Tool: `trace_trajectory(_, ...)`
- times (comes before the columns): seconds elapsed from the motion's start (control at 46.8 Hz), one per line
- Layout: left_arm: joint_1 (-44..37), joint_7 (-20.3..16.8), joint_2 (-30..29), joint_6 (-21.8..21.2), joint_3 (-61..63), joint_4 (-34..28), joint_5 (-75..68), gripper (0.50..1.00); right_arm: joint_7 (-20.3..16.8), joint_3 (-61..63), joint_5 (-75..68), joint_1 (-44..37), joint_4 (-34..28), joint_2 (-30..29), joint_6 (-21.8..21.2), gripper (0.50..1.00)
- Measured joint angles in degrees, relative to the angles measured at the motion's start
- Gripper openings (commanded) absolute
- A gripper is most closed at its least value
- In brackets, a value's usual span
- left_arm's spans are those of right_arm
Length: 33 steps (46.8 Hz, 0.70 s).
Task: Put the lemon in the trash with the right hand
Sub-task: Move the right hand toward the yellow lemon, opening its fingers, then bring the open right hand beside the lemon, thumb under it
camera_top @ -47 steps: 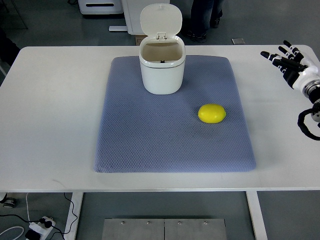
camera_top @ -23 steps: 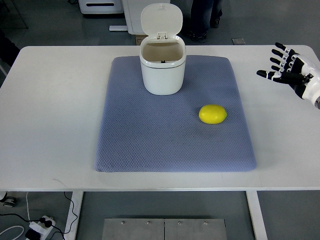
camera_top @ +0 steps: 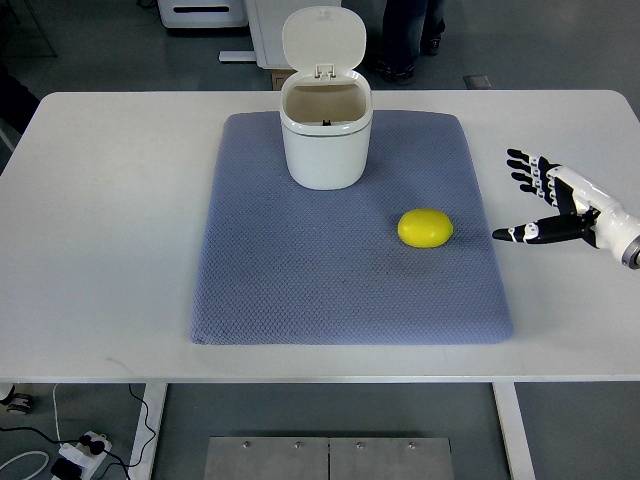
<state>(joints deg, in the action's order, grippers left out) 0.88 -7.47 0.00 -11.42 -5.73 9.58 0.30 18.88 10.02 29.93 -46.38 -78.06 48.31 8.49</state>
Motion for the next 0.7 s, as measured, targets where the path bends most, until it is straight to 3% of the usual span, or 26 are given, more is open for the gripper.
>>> trace_trajectory(0.214, 0.0, 0.0, 0.0, 0.0, 0.0, 0.0, 0.0, 1.0, 0.0, -1.4, 1.7, 0.0, 0.0, -1.5, 0.6, 1.0)
trace_trajectory(0.47, 0.0, 0.0, 0.0, 0.0, 0.0, 0.0, 0.0, 1.0, 0.0, -7.6, 2.0, -2.6, 0.9, -5.5, 5.7, 0.985)
trace_trajectory(0.705, 0.0, 0.0, 0.0, 0.0, 0.0, 0.0, 0.0, 1.0, 0.0, -9.1, 2.1, -4.0, 2.7, -8.9, 7.1, 0.912)
